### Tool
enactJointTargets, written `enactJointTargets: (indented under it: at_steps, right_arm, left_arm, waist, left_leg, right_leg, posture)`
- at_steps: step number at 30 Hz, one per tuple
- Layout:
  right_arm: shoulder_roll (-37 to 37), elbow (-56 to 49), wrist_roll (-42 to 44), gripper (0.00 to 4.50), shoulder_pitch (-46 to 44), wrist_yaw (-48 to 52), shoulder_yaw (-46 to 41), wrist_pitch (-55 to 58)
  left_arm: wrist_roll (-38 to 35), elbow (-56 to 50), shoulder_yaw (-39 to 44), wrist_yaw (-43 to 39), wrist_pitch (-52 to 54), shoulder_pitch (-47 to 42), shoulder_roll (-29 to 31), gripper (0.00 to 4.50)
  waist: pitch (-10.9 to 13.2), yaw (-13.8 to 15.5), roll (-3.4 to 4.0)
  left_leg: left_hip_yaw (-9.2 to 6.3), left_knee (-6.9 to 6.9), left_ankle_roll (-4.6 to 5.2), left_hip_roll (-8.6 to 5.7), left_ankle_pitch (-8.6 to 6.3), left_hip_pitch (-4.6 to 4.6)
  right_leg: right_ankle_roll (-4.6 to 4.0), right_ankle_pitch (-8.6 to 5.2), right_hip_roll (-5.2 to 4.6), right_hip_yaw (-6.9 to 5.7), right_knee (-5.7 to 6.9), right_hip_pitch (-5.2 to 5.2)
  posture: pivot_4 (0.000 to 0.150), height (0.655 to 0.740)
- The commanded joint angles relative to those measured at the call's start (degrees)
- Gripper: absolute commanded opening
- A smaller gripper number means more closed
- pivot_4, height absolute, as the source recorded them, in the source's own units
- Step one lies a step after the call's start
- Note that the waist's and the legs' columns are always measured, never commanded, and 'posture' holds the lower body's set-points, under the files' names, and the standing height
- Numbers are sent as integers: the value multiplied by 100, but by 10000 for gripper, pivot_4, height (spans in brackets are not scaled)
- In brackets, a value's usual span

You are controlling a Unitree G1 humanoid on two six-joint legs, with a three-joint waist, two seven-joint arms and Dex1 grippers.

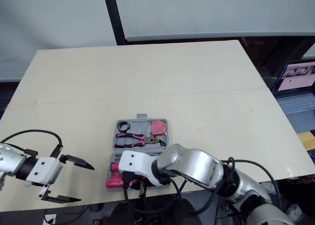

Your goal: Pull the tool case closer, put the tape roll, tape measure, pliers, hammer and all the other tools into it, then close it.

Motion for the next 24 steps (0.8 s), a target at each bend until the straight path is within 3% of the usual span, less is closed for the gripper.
enactJointTargets:
  at_steps: [1,24]
  right_arm:
    - [365,202,-81,3951,-105,-157,169,-16]
    - [385,788,-778,3951,-93,-74,987,-846]
  left_arm:
    - [25,7,7,89,-35,-15,-29,45000]
    - [72,-108,-47,311,127,-44,24,45000]
  waist:
    - [-3,-6,-5]
    - [-9,-131,-14]
  left_leg:
    - [3,0,0,1,0,-4]
    - [13,-1,-10,3,27,-35]
  right_leg:
    - [0,0,-1,1,6,-18]
    - [0,0,-3,-6,54,-51]
  posture:
    - [1500,7400]
    - [1500,7400]
